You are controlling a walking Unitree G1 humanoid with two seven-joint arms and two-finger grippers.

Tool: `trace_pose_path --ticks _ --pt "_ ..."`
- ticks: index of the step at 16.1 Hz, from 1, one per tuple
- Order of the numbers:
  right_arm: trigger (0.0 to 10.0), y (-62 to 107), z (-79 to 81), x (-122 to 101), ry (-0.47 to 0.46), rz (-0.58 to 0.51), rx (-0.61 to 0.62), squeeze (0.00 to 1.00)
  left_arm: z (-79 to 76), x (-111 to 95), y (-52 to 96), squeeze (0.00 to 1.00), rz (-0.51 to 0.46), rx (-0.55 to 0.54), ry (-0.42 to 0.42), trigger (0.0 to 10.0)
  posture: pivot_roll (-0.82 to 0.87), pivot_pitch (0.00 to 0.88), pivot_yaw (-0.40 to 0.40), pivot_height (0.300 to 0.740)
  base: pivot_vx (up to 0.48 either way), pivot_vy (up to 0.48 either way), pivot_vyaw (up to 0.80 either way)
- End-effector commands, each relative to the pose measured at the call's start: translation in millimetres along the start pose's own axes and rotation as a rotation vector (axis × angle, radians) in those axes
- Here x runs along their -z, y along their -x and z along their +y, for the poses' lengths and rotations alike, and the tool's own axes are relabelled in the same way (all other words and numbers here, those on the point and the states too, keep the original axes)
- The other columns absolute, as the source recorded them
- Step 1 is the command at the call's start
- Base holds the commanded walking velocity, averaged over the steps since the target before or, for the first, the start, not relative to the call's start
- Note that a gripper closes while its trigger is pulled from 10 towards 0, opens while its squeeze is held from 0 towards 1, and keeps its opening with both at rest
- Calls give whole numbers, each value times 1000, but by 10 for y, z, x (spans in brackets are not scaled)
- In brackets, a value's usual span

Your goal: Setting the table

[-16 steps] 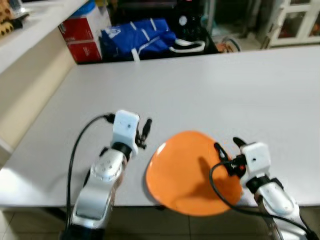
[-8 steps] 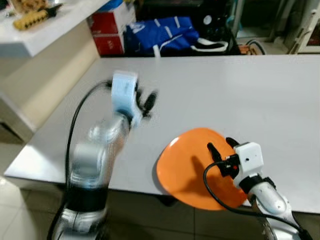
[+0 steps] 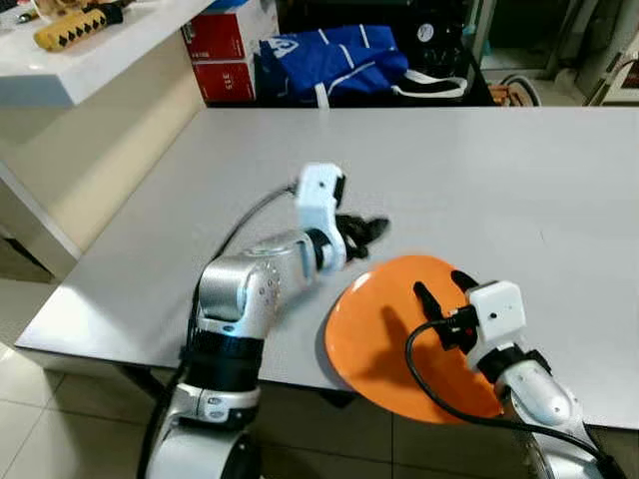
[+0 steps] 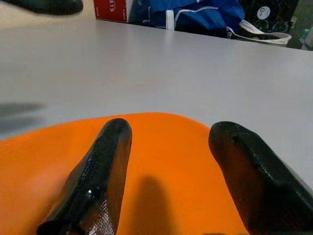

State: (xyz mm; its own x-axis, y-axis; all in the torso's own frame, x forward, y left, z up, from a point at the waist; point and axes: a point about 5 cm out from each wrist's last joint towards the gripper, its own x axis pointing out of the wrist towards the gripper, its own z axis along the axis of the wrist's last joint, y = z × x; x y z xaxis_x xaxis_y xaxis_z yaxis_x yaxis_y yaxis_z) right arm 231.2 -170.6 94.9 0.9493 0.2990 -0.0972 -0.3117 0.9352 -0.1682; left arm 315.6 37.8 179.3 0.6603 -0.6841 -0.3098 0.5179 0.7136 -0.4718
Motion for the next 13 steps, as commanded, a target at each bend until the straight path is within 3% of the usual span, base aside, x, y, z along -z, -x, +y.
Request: trace_pose_path --ticks 1,3,6,9,10,12,13 --pt "10000 -1 -13 -9 14 -5 1 0 -121 -91 94 0 25 42 59 10000 -283 17 130 740 0 0 0" --pt "10000 -14 -10 4 12 -2 3 0 -201 -168 200 0 13 70 29 10000 -267 17 132 740 0 0 0" --pt "10000 -55 -5 2 10 -8 0 0 -200 -210 289 0 8 68 11 10000 -248 16 130 740 0 0 0" --pt "10000 -168 4 -192 -14 -71 -19 0 -182 -229 378 0 -36 42 -22 10000 -235 12 121 740 0 0 0" --pt "10000 -258 -18 -482 -102 -138 -53 0 -66 -297 474 0 -140 -57 -181 10000 -237 12 117 740 0 0 0" --pt "10000 -273 -3 -611 -188 -145 -134 0 33 -319 558 0 -217 -155 -374 10000 -237 14 111 740 0 0 0" --pt "10000 -244 -6 -635 -231 -123 -202 0 102 -300 616 0 -240 -203 -420 10000 -238 15 102 740 0 0 0"
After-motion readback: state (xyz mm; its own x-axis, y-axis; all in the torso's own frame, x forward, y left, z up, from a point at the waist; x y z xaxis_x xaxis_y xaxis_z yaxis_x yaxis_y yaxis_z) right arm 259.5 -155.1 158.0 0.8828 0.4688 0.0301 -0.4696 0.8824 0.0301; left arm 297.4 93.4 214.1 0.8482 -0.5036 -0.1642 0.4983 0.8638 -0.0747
